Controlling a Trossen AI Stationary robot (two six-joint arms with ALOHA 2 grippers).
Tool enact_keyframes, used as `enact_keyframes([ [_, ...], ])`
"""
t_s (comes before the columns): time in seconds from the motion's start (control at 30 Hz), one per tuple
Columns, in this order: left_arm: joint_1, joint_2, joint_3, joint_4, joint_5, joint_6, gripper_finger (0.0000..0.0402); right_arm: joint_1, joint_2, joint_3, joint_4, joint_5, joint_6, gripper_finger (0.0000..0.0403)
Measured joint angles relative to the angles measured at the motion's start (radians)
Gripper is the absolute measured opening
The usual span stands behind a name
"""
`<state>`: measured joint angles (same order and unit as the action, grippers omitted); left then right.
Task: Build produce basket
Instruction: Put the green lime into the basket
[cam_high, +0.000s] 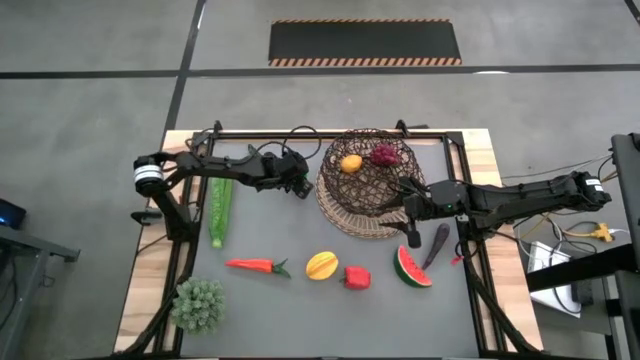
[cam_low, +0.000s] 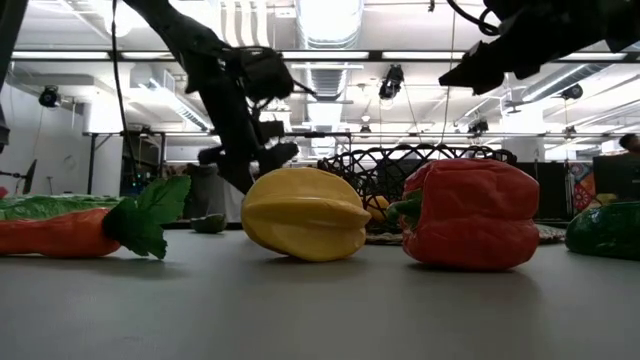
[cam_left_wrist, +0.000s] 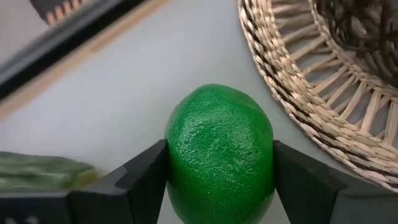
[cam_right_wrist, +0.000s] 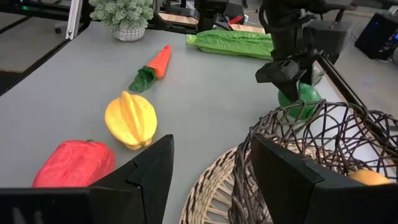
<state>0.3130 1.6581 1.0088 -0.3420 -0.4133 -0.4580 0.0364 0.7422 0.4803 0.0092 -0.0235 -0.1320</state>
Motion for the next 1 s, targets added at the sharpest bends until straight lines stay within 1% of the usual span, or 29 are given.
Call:
enact_keyframes([
  [0.13, -0.035, -0.08, 0.0, -0.002, -0.05, 0.022, 0.0236, 0.0, 0.0, 0.0, 0.004, 0.0, 0.001, 0.0201],
  [0.23, -0.074, -0.165, 0.001, -0.006, -0.11, 0.049, 0.0236, 0.0, 0.0, -0.004, 0.018, 0.0, 0.001, 0.0201],
  [0.37, -0.157, -0.292, 0.0, -0.007, -0.253, 0.083, 0.0236, 0.0, 0.0, -0.03, 0.072, 0.0, 0.012, 0.0201],
  [0.47, -0.245, -0.376, 0.0, 0.023, -0.352, 0.138, 0.0235, 0.0, 0.0, -0.072, 0.161, -0.001, 0.017, 0.0201],
  [0.53, -0.313, -0.408, -0.002, 0.06, -0.401, 0.186, 0.0235, 0.0, 0.0, -0.109, 0.239, -0.001, 0.022, 0.0201],
  [0.63, -0.415, -0.424, -0.007, 0.158, -0.453, 0.284, 0.0235, 0.0, 0.0, -0.171, 0.375, -0.002, 0.043, 0.0201],
  [0.73, -0.491, -0.416, -0.036, 0.33, -0.46, 0.391, 0.0235, 0.0, 0.0, -0.226, 0.512, -0.002, 0.067, 0.0201],
  [0.9, -0.56, -0.415, -0.163, 0.66, -0.447, 0.538, 0.0235, 0.0, 0.0, -0.286, 0.673, -0.002, 0.148, 0.0201],
  [1.0, -0.582, -0.415, -0.245, 0.814, -0.43, 0.592, 0.0235, 0.0, 0.0, -0.29, 0.684, -0.001, 0.179, 0.0201],
])
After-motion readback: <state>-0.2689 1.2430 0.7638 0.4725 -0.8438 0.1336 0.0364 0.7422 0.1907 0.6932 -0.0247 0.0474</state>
